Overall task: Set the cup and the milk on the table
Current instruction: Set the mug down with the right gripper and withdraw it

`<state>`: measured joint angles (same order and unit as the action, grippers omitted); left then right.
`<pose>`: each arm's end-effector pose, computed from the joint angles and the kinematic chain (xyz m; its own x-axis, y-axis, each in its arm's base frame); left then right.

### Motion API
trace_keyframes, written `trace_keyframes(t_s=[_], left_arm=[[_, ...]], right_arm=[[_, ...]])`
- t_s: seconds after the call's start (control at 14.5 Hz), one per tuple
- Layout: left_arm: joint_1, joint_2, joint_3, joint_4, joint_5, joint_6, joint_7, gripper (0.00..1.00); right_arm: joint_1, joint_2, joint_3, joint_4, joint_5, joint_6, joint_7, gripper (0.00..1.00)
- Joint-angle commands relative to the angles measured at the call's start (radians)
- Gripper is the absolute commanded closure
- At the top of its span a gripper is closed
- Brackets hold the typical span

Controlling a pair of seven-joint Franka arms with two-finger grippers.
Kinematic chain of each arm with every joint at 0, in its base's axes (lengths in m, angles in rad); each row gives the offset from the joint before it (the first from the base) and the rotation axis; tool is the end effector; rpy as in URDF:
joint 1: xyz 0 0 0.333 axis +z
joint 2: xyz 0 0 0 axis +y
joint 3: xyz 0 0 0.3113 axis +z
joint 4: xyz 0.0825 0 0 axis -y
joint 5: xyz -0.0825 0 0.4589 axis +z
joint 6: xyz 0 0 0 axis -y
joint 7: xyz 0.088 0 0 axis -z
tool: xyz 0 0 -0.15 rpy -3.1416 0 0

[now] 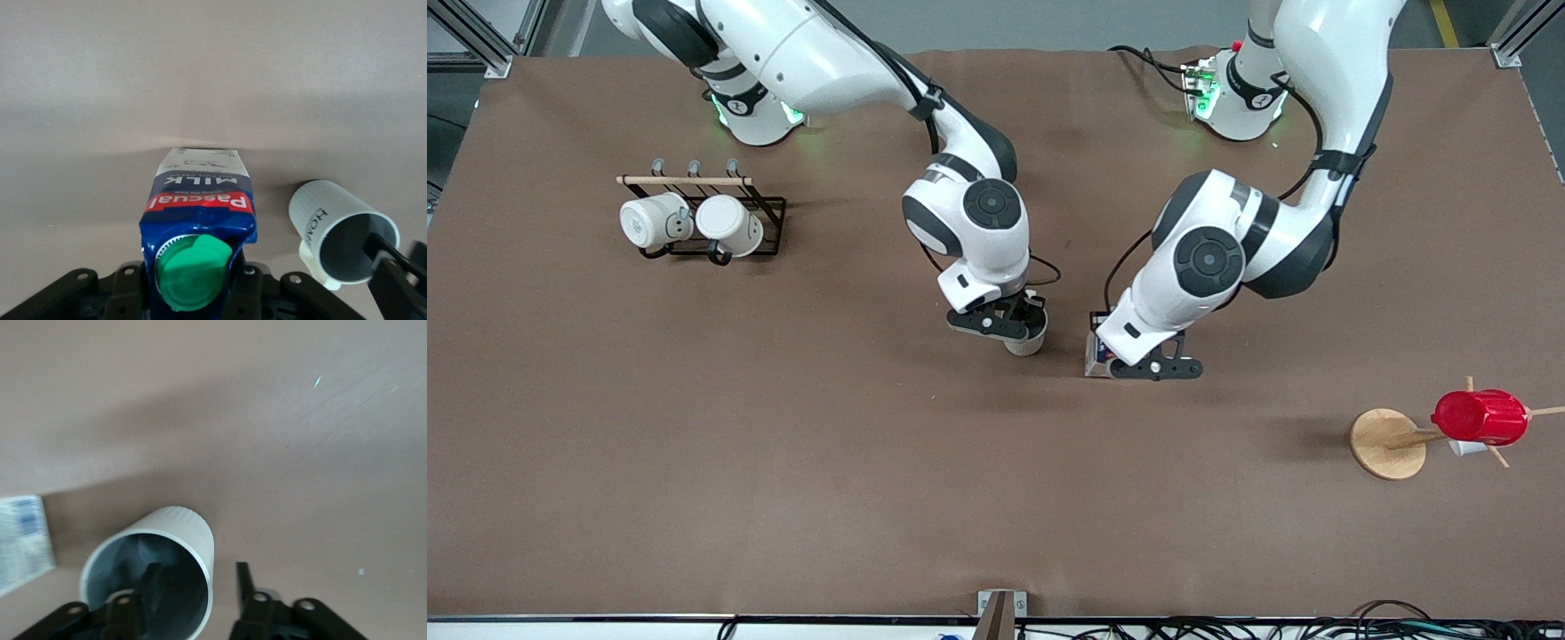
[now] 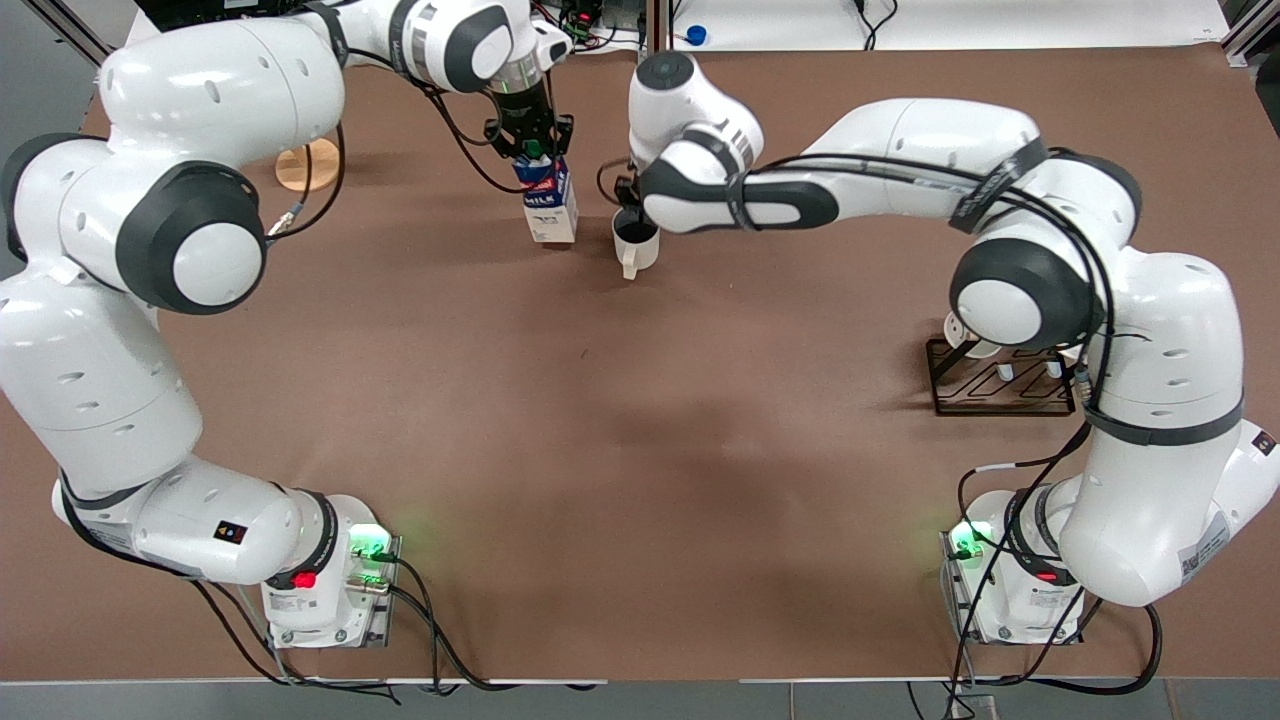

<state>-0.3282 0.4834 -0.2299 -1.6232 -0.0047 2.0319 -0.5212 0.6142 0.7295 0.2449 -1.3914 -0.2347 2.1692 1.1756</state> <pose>0.6263 -0.3787 0.2592 0.9938 -0.0159 -0.1099 -0.0090 -0.9979 0.0637 0.5571 0.5762 0.2075 0.9648 -0.2550 0.0643 -0.2521 -0.9664 -0.0496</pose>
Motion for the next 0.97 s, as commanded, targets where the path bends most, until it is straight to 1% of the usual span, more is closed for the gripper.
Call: trace_keyframes(t_s=[0.0, 0.07, 0.14, 0.28, 0.41, 0.55, 0.62, 0.69, 0.76, 0.83, 0.9], left_arm=[[-0.035, 0.023, 0.003, 0.025, -0.032, 0.002, -0.045, 0.61], [-0.052, 0.027, 0.003, 0.026, -0.034, 0.004, -0.068, 0.61], [-0.060, 0.029, 0.003, 0.026, -0.032, 0.010, -0.089, 0.61], [-0.069, 0.037, 0.003, 0.025, -0.032, 0.013, -0.094, 0.61], [-0.077, 0.037, 0.003, 0.023, -0.041, 0.048, -0.105, 0.61], [-0.089, 0.044, 0.003, 0.025, -0.049, 0.060, -0.117, 0.61], [-0.089, 0.046, 0.003, 0.025, -0.048, 0.067, -0.125, 0.60], [-0.091, 0.046, 0.003, 0.025, -0.047, 0.070, -0.129, 0.55], [-0.091, 0.049, 0.003, 0.025, -0.047, 0.070, -0.131, 0.42], [-0.092, 0.049, 0.003, 0.025, -0.047, 0.070, -0.132, 0.14], [-0.097, 0.049, 0.003, 0.025, -0.047, 0.070, -0.135, 0.00]], right_arm=[[-0.050, -0.132, 0.028, -0.035, -0.018, -0.122, 0.010, 0.00], [-0.071, -0.192, 0.027, -0.035, -0.021, -0.212, 0.013, 0.00], [-0.114, -0.247, 0.027, -0.037, -0.021, -0.262, 0.004, 0.00], [-0.210, -0.353, 0.028, -0.054, -0.020, -0.342, -0.101, 0.00], [-0.327, -0.442, 0.030, -0.054, -0.011, -0.452, -0.215, 0.00], [-0.434, -0.519, 0.031, -0.054, -0.002, -0.494, -0.288, 0.00], [-0.486, -0.548, 0.031, -0.054, 0.018, -0.508, -0.333, 0.00], [-0.540, -0.580, 0.030, -0.052, 0.049, -0.517, -0.385, 0.00], [-0.594, -0.608, 0.027, -0.052, 0.082, -0.528, -0.445, 0.00], [-0.638, -0.633, 0.019, -0.052, 0.113, -0.555, -0.511, 0.00], [-0.655, -0.656, -0.004, -0.052, 0.130, -0.587, -0.551, 0.00]])
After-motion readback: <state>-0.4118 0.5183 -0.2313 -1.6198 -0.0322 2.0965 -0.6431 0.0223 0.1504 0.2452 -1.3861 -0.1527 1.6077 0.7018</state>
